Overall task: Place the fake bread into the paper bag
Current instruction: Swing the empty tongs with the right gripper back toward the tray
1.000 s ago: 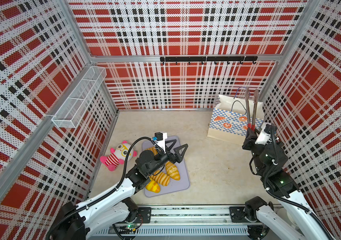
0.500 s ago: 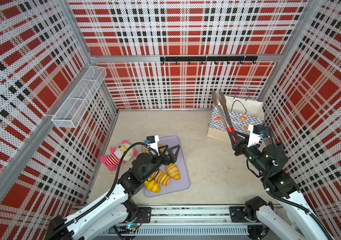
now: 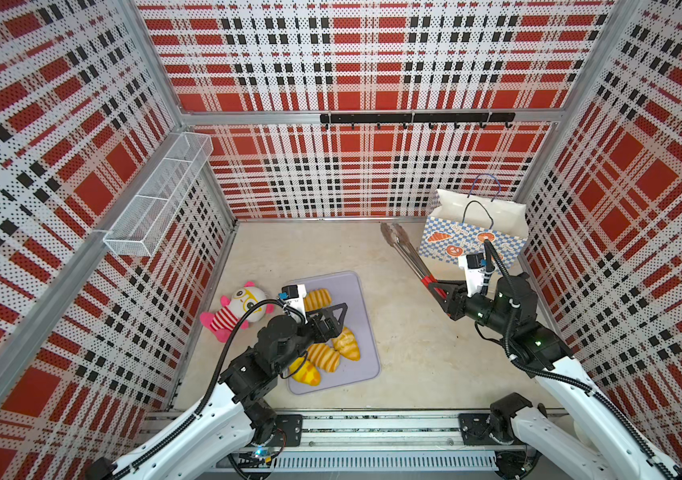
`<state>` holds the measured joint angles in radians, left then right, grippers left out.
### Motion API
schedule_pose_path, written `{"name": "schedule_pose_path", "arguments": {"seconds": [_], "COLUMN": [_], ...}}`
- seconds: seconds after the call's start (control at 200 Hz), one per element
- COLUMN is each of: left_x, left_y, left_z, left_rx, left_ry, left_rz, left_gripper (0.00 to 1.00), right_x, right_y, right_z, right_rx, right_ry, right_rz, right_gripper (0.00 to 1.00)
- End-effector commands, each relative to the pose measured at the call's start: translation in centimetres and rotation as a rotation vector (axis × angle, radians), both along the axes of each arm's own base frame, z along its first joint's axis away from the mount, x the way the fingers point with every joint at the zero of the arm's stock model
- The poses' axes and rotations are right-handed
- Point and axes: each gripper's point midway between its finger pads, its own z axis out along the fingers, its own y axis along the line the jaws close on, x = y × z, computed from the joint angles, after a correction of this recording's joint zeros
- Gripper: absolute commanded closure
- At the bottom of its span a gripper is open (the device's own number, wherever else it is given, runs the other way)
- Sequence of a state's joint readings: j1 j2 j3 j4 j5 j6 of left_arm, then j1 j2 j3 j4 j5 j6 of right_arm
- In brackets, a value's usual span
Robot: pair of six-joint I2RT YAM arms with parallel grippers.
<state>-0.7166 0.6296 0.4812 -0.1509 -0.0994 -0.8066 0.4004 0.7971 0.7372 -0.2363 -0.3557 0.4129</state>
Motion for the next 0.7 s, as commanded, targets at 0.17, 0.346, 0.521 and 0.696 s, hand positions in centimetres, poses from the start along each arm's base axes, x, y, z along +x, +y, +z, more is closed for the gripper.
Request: {"name": "schedule_pose_path", "arguments": {"seconds": [0.17, 0.346, 0.521, 0.696], "left_x": [-0.5, -0.8, -1.0, -1.4], "left_y": [1.1, 2.2, 3.8, 4.2], "left_z": [0.8, 0.3, -0.1, -0.1], "left_rx": [-0.012, 0.027, 0.067, 0.038], "left_ry": [0.028, 0.083, 0.121, 0.137], "left_rz": [0.02, 0.042, 0.078, 0.066], "left_gripper": [0.02, 0.02, 0.02, 0.02], "right_x": [-1.4, -2.2, -2.9, -3.6], "right_y": [1.7, 2.3, 3.1, 3.9], "right_z": [-0.8, -1.2, -1.9, -2.2], "right_rx": [-0.054, -0.119, -0.154, -0.21], "right_ry": [-0.033, -0.087, -0.083, -0.125], "right_rz": [0.077, 0.089, 0.129, 0.156], "right_gripper": [0.69, 0.68, 0.68, 0.68]}}
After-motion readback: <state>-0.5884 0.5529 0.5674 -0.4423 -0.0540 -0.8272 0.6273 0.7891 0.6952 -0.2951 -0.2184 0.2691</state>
